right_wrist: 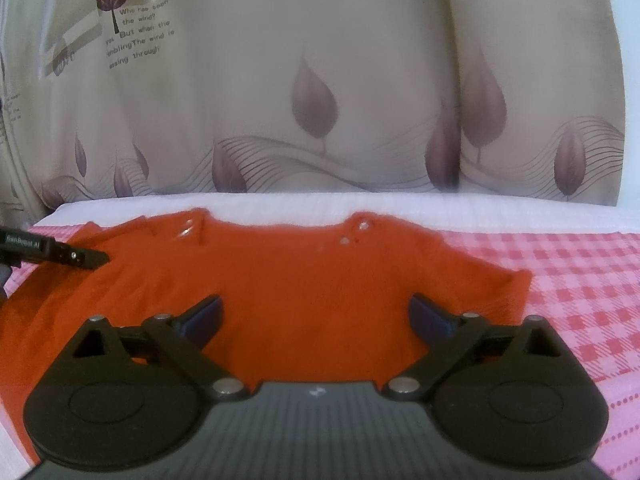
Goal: Fold small clothes
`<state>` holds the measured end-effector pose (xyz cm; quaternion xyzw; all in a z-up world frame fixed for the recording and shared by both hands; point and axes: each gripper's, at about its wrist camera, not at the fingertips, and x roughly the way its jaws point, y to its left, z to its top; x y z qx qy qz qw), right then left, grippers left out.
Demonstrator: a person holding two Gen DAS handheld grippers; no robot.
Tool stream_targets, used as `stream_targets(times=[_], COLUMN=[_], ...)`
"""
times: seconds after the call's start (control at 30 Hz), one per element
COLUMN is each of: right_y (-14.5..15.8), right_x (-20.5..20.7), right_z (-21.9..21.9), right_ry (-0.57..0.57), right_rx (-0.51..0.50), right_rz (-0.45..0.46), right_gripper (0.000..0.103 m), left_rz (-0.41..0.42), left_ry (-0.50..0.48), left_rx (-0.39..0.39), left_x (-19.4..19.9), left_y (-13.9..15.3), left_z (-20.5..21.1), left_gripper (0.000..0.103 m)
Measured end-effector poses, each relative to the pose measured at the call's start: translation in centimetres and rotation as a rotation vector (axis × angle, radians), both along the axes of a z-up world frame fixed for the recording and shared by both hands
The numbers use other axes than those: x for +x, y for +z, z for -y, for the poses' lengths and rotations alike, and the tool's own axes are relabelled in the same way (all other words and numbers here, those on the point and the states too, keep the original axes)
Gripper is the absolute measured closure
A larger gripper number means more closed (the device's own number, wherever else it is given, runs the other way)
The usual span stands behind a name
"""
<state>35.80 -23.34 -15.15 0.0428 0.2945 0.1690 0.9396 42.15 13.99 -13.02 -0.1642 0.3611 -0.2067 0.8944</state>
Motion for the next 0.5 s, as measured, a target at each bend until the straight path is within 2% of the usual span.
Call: stream_targets(times=[0.1, 0.17, 0.27, 0.37, 0.4, 0.5], right_y=[0.0, 0.0, 0.1, 0.1, 0.1, 0.1], right_x=[0.0, 0.0, -0.1, -0.1, -0.1, -0.1], right_z=[0.0, 0.0, 0.1, 0.1, 0.2, 0.2], right_ry=[-0.002, -0.002, -0.006, -0.008, -0.008, -0.011], right_rx=[0.001, 0.002, 0.005, 0.01, 0.011, 0.012], right_rz=[0.003, 0.004, 0.008, 0.01, 0.011, 0.015], right_gripper=[0.002, 0.002, 0.002, 0.002, 0.002, 0.001], left_rz=[-0.021, -0.041, -0.053, -0.097, -0.114, -0.123], left_ry=[-0.012, -0.036, -0.098, -0.153, -0.164, -0.188], left_rx=[-0.041, -0.093, -0.118, -0.192, -0.212, -0.218], left_x=[0.5, 1.0, 1.8, 2.5, 2.6, 2.6], left_y=[-0.1, -0.3, -0.4, -0.5, -0.5, -0.5], left_z=[-0.5, -1.1, -1.8, -2.4, -2.6, -2.7], left_gripper=[0.071, 0.067, 0.054, 0.032, 0.028, 0.028])
